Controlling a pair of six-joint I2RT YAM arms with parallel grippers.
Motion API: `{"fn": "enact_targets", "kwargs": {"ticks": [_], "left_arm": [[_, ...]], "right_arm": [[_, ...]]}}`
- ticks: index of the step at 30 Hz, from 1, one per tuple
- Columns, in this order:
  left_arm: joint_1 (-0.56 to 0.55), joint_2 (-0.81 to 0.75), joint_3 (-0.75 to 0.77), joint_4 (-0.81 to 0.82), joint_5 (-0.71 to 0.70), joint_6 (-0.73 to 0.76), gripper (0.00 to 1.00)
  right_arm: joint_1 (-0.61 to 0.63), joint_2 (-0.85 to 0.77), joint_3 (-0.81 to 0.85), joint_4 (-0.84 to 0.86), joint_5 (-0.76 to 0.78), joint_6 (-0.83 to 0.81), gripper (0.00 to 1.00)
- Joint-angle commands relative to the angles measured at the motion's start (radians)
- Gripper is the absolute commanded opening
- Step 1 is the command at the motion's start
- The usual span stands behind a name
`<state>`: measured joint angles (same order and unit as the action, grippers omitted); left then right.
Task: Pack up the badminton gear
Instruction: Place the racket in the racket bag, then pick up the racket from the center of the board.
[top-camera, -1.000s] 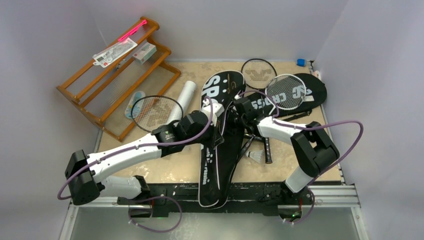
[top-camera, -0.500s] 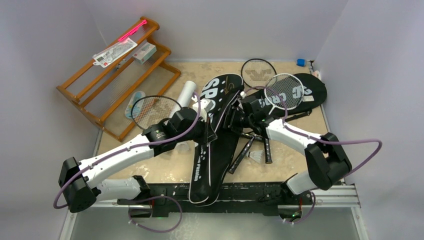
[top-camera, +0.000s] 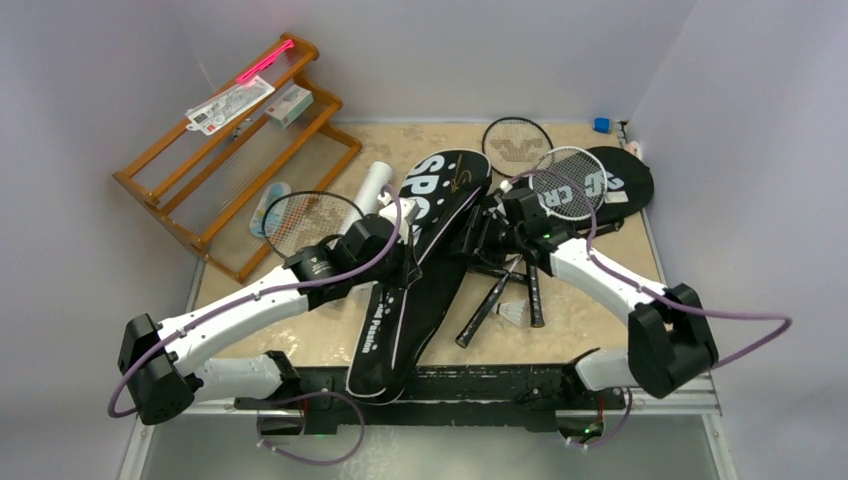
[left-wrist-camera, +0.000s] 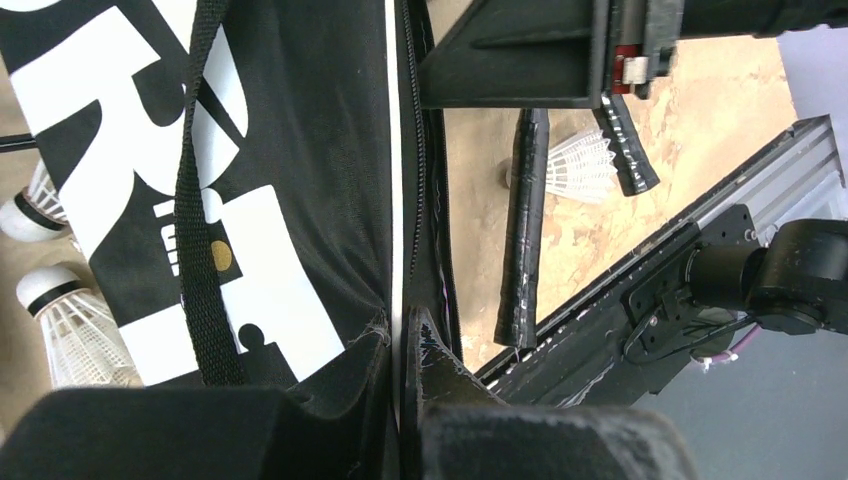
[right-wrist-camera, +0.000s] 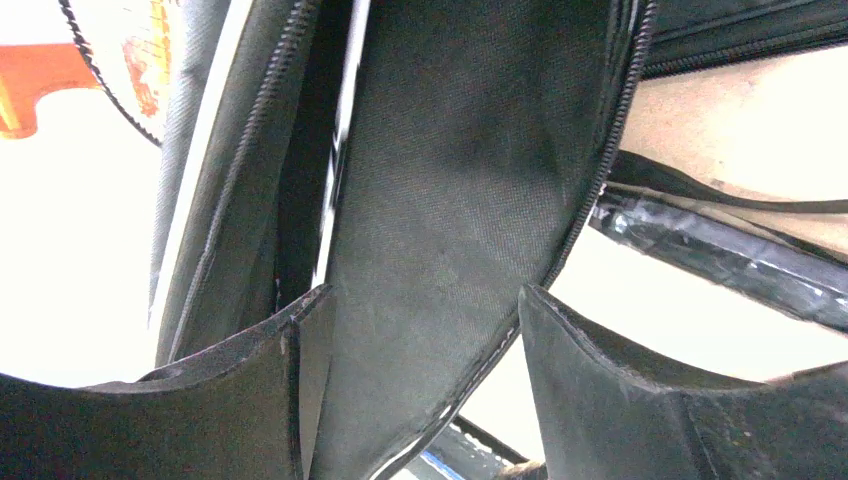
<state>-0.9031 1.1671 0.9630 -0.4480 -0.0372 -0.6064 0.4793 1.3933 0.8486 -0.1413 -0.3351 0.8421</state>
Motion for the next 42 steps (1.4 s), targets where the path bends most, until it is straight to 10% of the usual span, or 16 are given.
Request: {"fn": "enact_targets", "kwargs": {"ticks": [1,18,37,42], "left_arm": [[0.008,-0.030,0.082,-0.006,-0.051,0.028,0.00],[0.013,-0.007,0.080,-0.038,-0.041,0.031,0.00],[0.013,-0.005,0.030,0.012,0.008,0.012,0.00],[0.013,-0.007,0.023,0.025,0.011,0.011,0.00]], "right_arm": [[-0.042,-0.082,0.021,-0.075,-0.003,-0.054,0.69],[-0.373,-0.099,-0.053,-0.228,0.121,-0.153,0.52],[-0.380,0.083,-0.065,-0.081,0.231,-0.018,0.41],[-0.380,0.155,0.003,-0.108,0.234,-0.038,0.19]]}}
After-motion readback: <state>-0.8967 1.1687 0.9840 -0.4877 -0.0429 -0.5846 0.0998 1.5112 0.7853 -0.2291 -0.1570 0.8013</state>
